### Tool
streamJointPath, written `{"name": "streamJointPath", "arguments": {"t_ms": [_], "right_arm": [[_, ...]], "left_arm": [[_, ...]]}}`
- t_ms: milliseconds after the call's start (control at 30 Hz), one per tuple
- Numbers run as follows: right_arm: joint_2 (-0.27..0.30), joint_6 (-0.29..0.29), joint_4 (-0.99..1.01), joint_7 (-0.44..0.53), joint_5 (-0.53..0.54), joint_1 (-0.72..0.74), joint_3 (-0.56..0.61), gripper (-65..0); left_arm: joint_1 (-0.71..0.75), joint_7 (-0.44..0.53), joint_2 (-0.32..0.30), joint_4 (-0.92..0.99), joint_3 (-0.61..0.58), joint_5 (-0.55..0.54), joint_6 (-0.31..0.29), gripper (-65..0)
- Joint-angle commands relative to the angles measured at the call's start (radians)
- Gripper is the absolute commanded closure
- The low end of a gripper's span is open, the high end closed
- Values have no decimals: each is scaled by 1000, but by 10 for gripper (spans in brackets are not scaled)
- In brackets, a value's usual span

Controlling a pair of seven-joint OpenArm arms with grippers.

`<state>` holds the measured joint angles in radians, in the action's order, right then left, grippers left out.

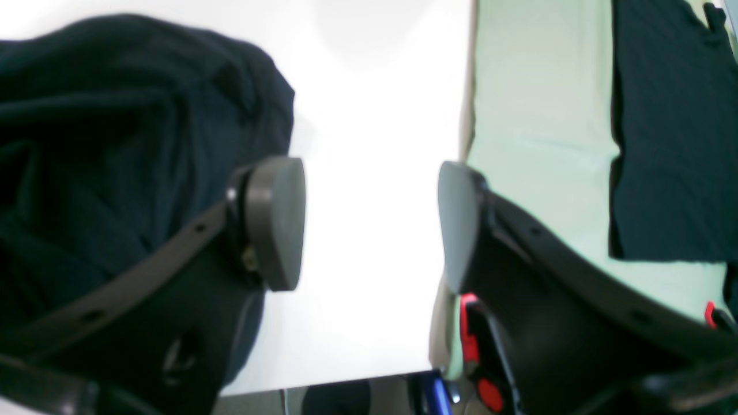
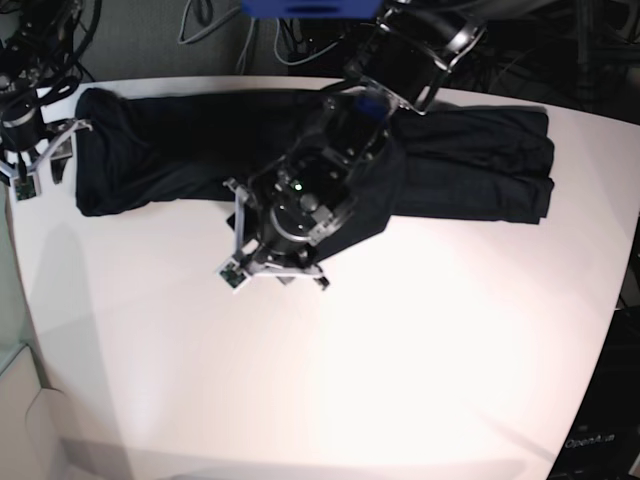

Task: Fold the T-shirt properly

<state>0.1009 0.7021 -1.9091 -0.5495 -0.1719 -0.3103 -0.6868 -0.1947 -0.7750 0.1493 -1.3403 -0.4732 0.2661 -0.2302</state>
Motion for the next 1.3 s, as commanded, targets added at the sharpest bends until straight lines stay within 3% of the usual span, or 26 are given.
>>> {"name": "streamJointPath", "arguments": {"t_ms": [0, 267, 700, 933, 1267], "right_arm": [[13, -4, -17, 16, 7, 4, -7, -366], [-7, -4, -17, 21, 7, 4, -6, -366], [-10, -4, -17, 21, 7, 4, -3, -366], [-10, -4, -17, 21, 7, 3, -3, -366], [-10, -4, -17, 22, 7, 3, -1, -366]], "left_arm": [[-19, 15, 8, 6, 1, 3, 10, -262], [16, 56, 8, 126, 1, 2, 13, -262], [42, 56, 8, 11, 1, 2, 10, -262], [33, 56, 8, 29, 0, -123, 10, -262], [18, 130, 8, 146, 0, -130, 15, -262]]}}
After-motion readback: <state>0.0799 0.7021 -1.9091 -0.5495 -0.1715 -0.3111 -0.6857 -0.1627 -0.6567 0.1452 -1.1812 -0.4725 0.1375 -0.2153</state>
